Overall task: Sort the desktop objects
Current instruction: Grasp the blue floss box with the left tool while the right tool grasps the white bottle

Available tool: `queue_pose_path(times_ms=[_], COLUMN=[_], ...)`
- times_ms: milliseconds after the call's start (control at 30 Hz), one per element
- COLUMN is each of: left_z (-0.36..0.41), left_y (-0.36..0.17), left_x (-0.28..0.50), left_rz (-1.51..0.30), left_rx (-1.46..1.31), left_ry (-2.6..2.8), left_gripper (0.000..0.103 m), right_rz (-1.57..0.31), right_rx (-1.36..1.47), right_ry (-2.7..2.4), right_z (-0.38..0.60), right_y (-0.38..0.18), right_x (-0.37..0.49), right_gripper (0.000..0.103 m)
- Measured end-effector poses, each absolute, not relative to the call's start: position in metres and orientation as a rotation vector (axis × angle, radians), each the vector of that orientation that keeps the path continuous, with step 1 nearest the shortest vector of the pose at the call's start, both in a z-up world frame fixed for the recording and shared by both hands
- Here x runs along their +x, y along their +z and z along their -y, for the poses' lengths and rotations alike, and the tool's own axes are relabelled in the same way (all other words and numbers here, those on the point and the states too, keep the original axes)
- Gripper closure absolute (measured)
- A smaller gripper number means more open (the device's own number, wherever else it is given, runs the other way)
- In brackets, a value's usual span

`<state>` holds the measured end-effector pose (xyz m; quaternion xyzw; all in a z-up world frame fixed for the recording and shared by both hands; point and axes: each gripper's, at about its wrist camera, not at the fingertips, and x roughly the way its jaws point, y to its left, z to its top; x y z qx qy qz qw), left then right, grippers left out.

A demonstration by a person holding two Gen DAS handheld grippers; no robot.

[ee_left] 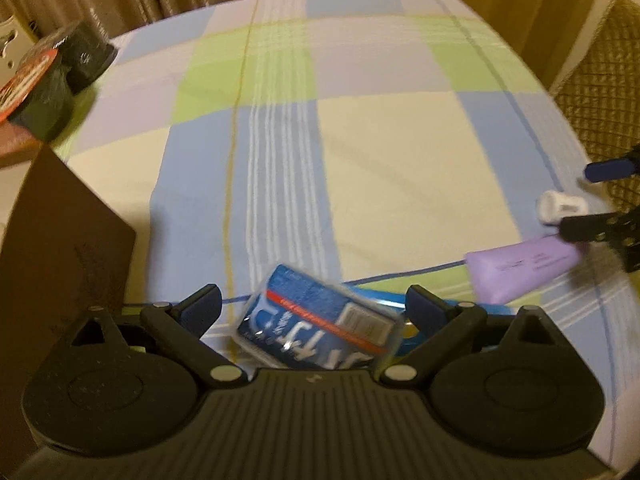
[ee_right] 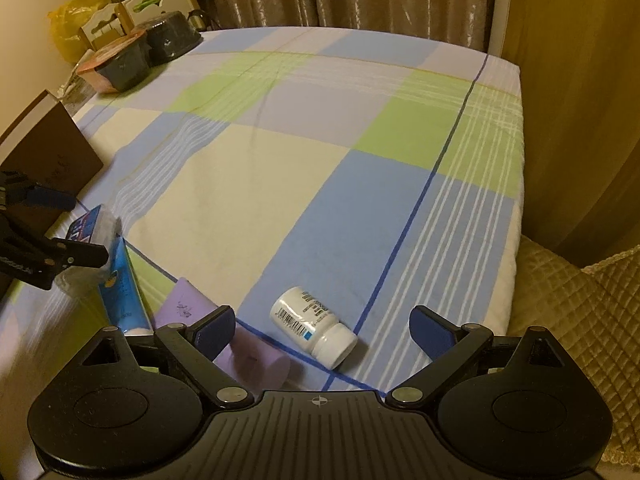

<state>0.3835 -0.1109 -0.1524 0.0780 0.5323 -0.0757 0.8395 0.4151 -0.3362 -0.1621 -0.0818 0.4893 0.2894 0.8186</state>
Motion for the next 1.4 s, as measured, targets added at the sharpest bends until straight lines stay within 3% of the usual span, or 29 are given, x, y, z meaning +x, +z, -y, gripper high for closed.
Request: queue_pose_path(times_ms=[267,300,333,600,767,833,933,1200,1400], left_z=[0.080,0.078,0.075,0.077,0.098,0.097,0.087,0.070,0.081], left_y=[-0.157,-0.156,-0.156,-0.155,-0.154,-0.154,-0.149,-0.162,-0.164], left_x=[0.368,0.366,0.364,0.340,0.306,0.303,0.308,0.317,0.321], left_rz=[-1.119,-1.118,-1.118,-1.075,-0.983,-0.992,-1.022,-1.154,-1.111], left_rx=[0.143,0.143,0.143,0.196,0.397,0.387,0.268,0.059,0.131], left_ry=[-0.126,-0.124,-0.118,-0.171,-0.303,-0.289,-0.245,-0.138,-0.180], left_gripper=[0.009,0.009,0.009,0.012,0.025,0.025,0.025,0.025,0.047], right_rz=[-1.036,-1.037,-1.044,-1.023,-1.010,-1.012,-1.017,-1.024,-1.029], right_rx=[-0.191,-0.197,-0.204,-0.352,-0.413,-0.414,-0.414,-0.406,-0.422], right_ry=[0.644,0.645,0.651,0.679,0.705,0.707,0.716,0.688,0.680], right_z=[0.335,0.334,0.333,0.322,0.320,0.319,0.314,0.307,0.301], right_y=[-0.169,-0.170,-0.172,-0.176,-0.175,-0.176,-0.174,-0.174,-0.174], right_x=[0.423,0.424,0.426,0.422,0.411,0.408,0.402,0.395,0.396], right_gripper=[0.007,0.011,0.025,0.029,0.053,0.059,0.076,0.076,0.076])
